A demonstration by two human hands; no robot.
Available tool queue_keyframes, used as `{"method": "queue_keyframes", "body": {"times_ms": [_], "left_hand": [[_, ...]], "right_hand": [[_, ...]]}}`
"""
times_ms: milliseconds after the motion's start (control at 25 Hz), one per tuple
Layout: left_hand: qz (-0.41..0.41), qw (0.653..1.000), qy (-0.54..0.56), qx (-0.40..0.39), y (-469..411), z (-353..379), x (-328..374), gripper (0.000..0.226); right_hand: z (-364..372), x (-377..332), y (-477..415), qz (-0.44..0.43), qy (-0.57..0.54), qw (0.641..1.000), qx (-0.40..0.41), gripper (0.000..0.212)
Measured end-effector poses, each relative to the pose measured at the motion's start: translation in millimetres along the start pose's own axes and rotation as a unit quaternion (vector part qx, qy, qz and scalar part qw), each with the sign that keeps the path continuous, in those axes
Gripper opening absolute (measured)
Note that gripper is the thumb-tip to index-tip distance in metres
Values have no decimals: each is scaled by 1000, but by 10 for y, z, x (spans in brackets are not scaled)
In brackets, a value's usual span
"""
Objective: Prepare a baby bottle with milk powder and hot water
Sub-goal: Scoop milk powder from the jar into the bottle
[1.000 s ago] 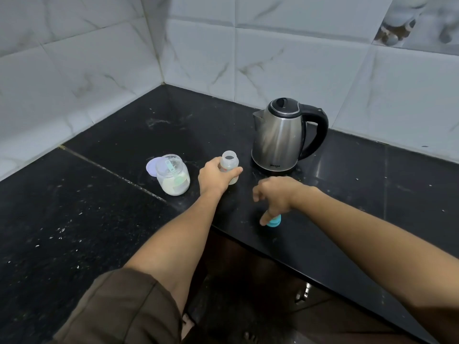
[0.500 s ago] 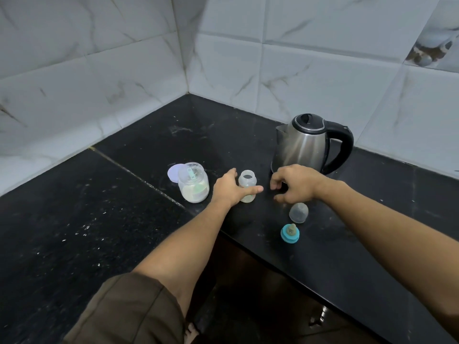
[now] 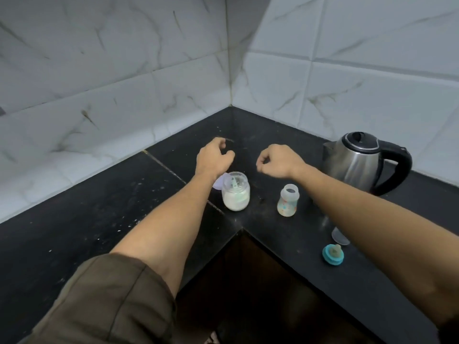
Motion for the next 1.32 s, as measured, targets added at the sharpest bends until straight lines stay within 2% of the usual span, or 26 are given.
{"method": "queue_keyframes", "body": {"times_ms": [240, 400, 480, 600, 680, 760, 960, 1200, 1320], "left_hand": [[-17, 992, -57, -114, -195, 138, -508, 67], [-17, 955, -155, -251, -207, 332, -697, 101], [-4, 947, -164, -275, -200, 417, -741, 108], [7, 955, -111, -274, -191, 526, -771, 80], [11, 959, -89, -269, -174, 595, -807, 71], [14, 964, -83, -253, -165, 632, -841, 72], [61, 973, -58, -215, -253, 561, -694, 69], [139, 972, -51, -182, -426, 386, -255, 64], [178, 969, -57, -163, -501, 344, -89, 74]], "right_hand": [[588, -329, -425, 10, 103, 993, -48, 15], [770, -262, -516, 42, 127, 989, -66, 12], [882, -208, -524, 56, 128, 986, -89, 15], [1004, -125, -575, 84, 95, 987, -103, 21], [1058, -74, -631, 101, 66, 986, -111, 26], [1107, -46, -655, 120, 44, 986, -105, 25], [1059, -4, -711, 171, 29, 985, -24, 20], [637, -47, -879, 137, 18, 990, 36, 19], [345, -1, -847, 106, 24, 990, 88, 18]]}}
Point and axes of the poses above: each hand's wrist, its own y-axis away from the middle knuckle, its own z-axis out of the palm, x = y × z, the point moved 5 cm from there along -y, towards the middle knuckle, and after that the axes turned 13 degrees about -z, right-handed, at the moved point
